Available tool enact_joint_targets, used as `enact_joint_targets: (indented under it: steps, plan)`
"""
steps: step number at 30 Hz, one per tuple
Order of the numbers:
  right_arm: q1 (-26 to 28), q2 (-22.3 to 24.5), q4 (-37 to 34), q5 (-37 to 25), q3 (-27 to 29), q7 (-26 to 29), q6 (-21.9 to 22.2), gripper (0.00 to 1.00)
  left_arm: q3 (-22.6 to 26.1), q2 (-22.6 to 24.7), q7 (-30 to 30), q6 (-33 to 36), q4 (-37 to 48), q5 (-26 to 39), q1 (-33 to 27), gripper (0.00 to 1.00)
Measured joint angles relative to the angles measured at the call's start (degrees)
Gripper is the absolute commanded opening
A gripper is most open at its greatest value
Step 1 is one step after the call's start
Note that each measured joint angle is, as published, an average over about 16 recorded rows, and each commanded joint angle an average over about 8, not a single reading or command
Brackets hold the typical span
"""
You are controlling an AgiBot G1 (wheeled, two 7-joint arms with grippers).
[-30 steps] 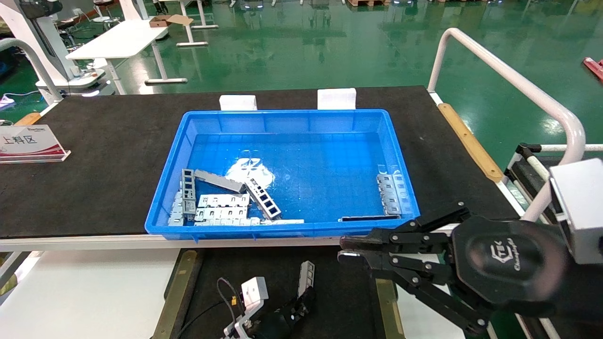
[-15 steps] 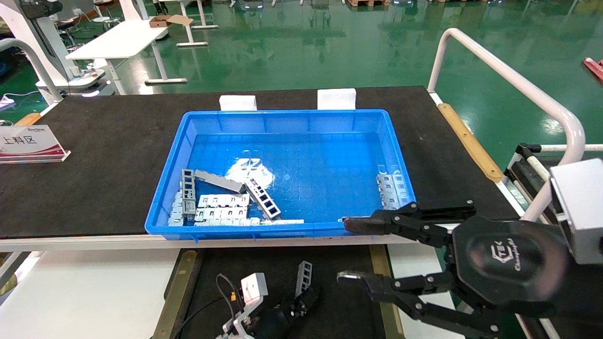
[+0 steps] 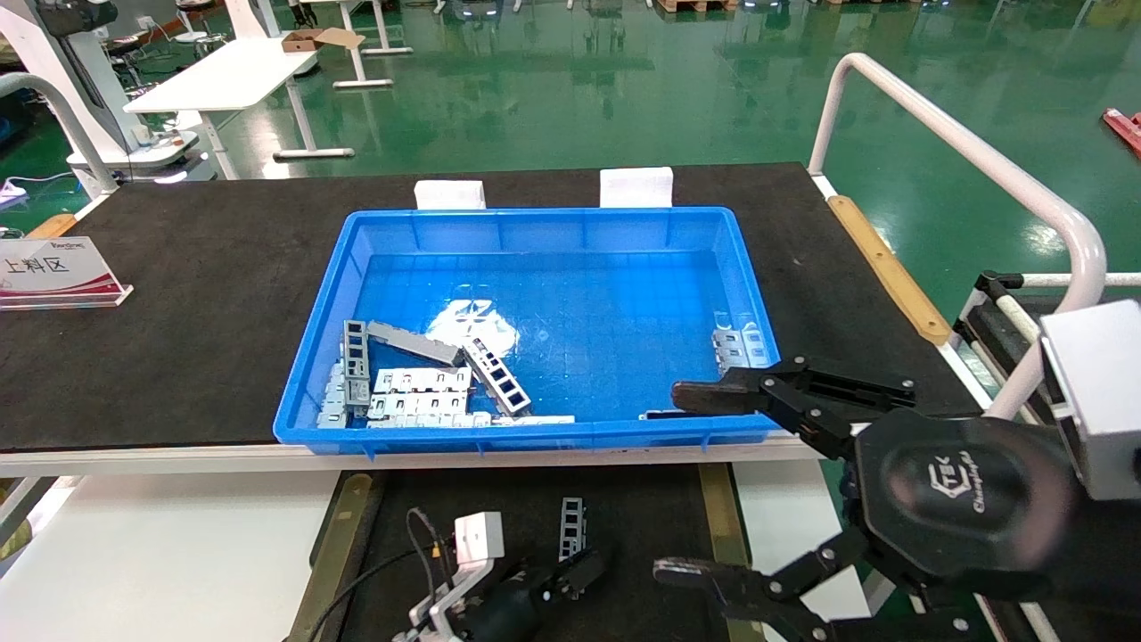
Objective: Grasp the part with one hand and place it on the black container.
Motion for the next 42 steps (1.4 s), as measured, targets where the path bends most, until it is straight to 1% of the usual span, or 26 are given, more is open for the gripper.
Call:
enact_joint_targets:
  steps: [9, 19, 34, 42]
  plan:
    - [0.01, 0.01, 0.0, 0.02, -0.03, -0.01, 0.01, 1.0, 0.85, -3.7, 1.16, 7.02, 1.58, 1.29, -0.25, 1.0]
    - [0.01, 0.02, 0.0, 0.04, -0.06, -0.03, 0.03, 1.0, 0.83, -8.51, 2.53, 14.19, -0.22, 2.38, 0.17, 1.0]
    - [0.02, 0.04, 0.0, 0.07, -0.1, -0.05, 0.04, 1.0, 1.41, -19.09, 2.31, 24.3, -5.66, 3.79, 1.38, 1.0]
    - [0.03, 0.05, 0.0, 0.09, -0.13, -0.06, 0.05, 1.0, 1.31, -24.72, 0.89, 27.58, -8.38, 3.55, 2.1, 1.0]
